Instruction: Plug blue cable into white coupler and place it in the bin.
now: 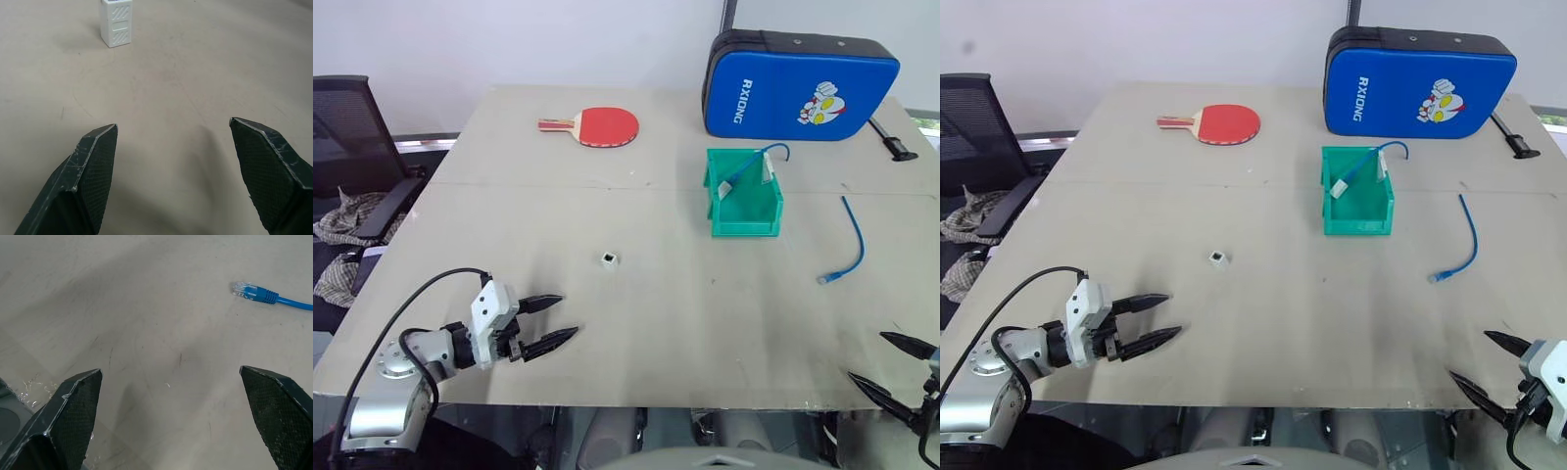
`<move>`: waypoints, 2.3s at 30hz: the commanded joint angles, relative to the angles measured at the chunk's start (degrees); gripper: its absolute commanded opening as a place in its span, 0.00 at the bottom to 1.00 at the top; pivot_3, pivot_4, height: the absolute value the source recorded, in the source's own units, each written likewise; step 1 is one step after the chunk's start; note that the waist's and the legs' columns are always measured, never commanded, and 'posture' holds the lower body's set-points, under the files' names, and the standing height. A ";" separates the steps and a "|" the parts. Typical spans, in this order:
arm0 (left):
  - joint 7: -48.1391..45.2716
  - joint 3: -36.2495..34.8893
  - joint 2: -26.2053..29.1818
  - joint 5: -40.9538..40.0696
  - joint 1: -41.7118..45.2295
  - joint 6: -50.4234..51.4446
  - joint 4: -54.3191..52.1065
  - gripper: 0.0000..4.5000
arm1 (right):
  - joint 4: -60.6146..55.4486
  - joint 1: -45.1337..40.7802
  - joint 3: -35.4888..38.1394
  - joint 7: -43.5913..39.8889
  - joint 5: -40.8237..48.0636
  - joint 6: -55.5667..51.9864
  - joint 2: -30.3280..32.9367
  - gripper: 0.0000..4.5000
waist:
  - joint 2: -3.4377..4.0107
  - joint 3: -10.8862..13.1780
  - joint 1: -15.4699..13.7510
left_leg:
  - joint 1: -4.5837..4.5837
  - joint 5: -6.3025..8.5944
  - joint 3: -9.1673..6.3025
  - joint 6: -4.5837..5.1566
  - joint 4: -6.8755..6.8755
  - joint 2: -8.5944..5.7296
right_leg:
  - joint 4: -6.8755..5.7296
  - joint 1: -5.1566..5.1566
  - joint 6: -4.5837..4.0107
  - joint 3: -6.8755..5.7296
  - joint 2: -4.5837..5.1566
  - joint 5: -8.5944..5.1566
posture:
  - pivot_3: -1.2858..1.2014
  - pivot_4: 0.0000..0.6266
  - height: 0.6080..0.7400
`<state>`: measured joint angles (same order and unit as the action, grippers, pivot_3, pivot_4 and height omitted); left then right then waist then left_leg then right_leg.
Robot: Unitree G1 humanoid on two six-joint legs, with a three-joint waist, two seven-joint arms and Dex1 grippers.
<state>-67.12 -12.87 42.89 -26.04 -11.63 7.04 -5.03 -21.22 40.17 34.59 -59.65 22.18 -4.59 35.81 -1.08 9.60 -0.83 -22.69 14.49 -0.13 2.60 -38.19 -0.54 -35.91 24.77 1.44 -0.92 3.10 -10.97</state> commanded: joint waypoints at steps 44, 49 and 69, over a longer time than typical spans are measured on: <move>7.54 10.03 -3.68 -1.20 1.67 5.47 -23.34 0.83 | 19.93 -71.72 -51.06 -22.65 -24.17 -17.52 14.72 0.01 | 0.14 0.17 0.16 | 0.26 -0.03 0.68 0.31 -0.12 0.47 | -0.02 0.01 -0.32 -0.43 -0.06 0.31 | 0.52 0.24 0.93; 10.90 14.05 -3.17 1.96 8.30 10.23 -21.54 0.83 | 15.83 -73.28 -58.60 -15.91 -30.24 -20.78 7.13 0.01 | 0.13 0.17 -0.14 | 0.23 -0.02 0.63 0.28 -0.14 0.63 | -0.03 0.02 -0.29 -0.66 -0.35 0.28 | 0.52 0.24 0.93; 12.40 34.38 -17.77 14.19 38.79 16.23 0.80 0.83 | -5.37 -27.15 -13.69 -7.19 -5.57 -8.43 5.32 0.98 | -0.14 0.03 -1.44 | 0.00 0.01 0.64 0.25 -0.25 0.55 | 0.10 0.00 -0.13 -0.77 -0.44 0.34 | 0.52 0.24 0.93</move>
<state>-54.56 21.01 25.72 -12.45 25.75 23.06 -4.28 -24.04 11.93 16.92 -68.39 15.10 -15.96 41.60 -1.21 9.62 -2.27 -22.63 14.50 0.54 2.85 -38.46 0.02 -35.84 24.75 1.28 -1.67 2.64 -10.65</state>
